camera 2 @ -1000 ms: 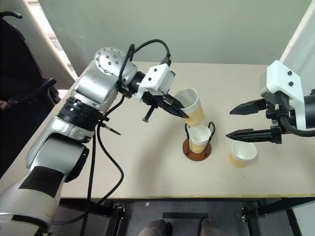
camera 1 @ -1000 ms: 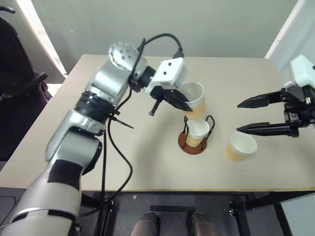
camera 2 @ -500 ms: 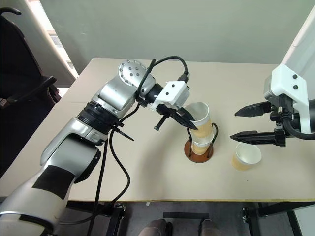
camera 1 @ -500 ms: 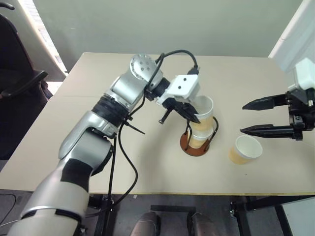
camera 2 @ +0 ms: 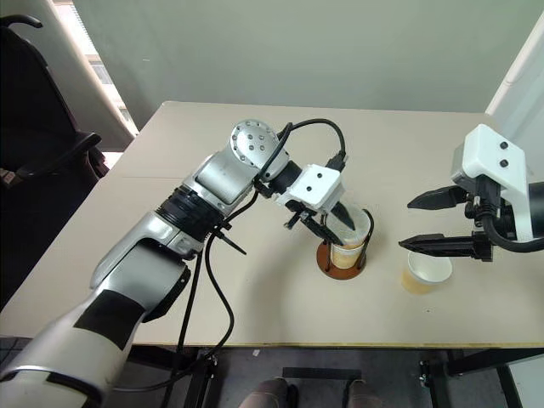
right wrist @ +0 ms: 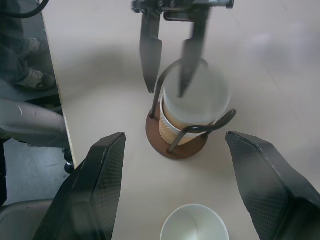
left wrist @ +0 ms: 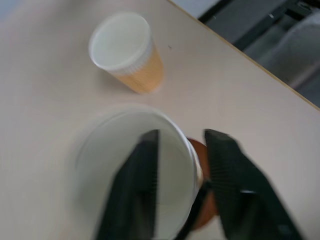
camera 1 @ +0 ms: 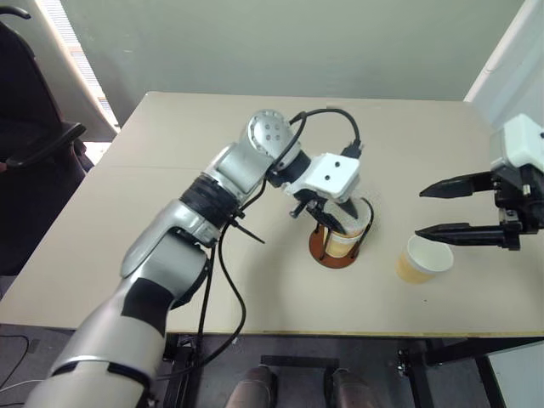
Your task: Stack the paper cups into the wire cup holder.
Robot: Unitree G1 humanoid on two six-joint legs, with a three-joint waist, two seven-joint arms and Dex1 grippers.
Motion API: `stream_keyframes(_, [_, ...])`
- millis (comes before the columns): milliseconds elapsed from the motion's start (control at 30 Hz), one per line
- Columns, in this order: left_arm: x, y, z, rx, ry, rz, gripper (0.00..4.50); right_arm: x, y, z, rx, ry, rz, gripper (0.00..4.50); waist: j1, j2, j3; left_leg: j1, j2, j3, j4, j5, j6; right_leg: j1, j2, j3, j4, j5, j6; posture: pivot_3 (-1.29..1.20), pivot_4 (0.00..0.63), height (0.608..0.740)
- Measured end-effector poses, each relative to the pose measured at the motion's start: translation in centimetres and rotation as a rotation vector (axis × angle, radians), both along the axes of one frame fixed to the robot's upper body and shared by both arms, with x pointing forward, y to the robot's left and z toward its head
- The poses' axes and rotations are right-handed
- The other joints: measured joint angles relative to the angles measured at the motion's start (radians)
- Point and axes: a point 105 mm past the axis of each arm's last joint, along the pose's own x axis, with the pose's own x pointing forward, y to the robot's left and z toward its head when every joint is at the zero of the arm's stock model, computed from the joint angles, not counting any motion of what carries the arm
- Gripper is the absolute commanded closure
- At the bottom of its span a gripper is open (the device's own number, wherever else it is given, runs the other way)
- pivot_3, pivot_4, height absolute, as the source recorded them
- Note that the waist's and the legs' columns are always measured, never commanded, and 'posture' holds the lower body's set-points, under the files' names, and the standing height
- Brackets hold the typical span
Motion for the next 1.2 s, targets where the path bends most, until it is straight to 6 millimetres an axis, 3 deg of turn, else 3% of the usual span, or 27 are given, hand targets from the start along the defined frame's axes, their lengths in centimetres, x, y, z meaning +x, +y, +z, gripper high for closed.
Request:
stream_keyframes(233, [0.6, 0.7, 2.8, -0.111, 0.009, 0.052, 1.76, 0.0, -0.1, -0.9, -0.016, 0.014, -0.032, 1.19, 0.001, 0.000, 0.000, 0.000, 0.000, 0.000, 0.000, 0.000, 0.000, 0.000, 0.000, 0.000, 0.000, 0.000, 0.000, 0.00, 0.150, 0.740])
stream_keyframes(367, [1.4, 2.8, 4.8, -0.191, 0.043, 0.144, 1.76, -0.4, -1.6, -5.1, -0.169, 0.129, -0.115, 1.19, 0.001, 0.000, 0.000, 0.000, 0.000, 0.000, -0.001, -0.001, 0.000, 0.000, 0.000, 0.000, -0.001, -0.001, 0.000, 0.00, 0.150, 0.740])
stream_keyframes(433, [1.8, 3.7, 5.1, -0.215, 0.049, 0.175, 1.76, -0.4, -2.1, -6.0, -0.215, 0.141, -0.129, 1.19, 0.001, 0.002, -0.001, 0.001, 0.000, 0.001, 0.000, -0.001, 0.000, 0.000, 0.000, 0.001, 0.000, -0.001, 0.000, 0.00, 0.150, 0.740])
stream_keyframes(600, [1.9, 5.1, 4.6, -0.244, 0.117, 0.226, 1.76, 0.3, -2.8, -7.2, -0.303, 0.105, -0.127, 1.19, 0.000, 0.002, -0.001, 0.003, 0.000, 0.001, 0.000, -0.001, 0.001, 0.002, 0.000, 0.001, 0.000, 0.000, 0.000, 0.00, 0.150, 0.740])
stream_keyframes(900, [1.2, 7.2, 3.7, -0.293, 0.201, 0.312, 1.76, 1.7, -3.6, -11.4, -0.393, 0.132, -0.097, 1.19, -0.001, 0.002, -0.001, 0.005, 0.000, 0.001, 0.001, -0.001, 0.001, 0.004, 0.000, 0.001, 0.000, 0.000, 0.001, 0.00, 0.150, 0.740])
stream_keyframes(1033, [1.0, 7.8, 3.4, -0.310, 0.224, 0.339, 1.72, 2.1, -3.2, -13.0, -0.420, 0.144, -0.067, 2.06, -0.002, 0.002, -0.001, 0.006, 0.000, 0.001, 0.001, 0.000, 0.002, 0.004, 0.000, 0.001, 0.000, 0.000, 0.001, 0.00, 0.150, 0.740])
stream_keyframes(1200, [0.8, 9.6, 3.3, -0.332, 0.239, 0.391, 1.72, 2.5, -2.7, -13.3, -0.431, 0.126, -0.040, 3.92, -0.004, 0.002, -0.001, 0.006, 0.001, 0.002, 0.001, 0.000, 0.002, 0.004, 0.000, 0.001, 0.000, 0.001, 0.000, 0.00, 0.150, 0.740])
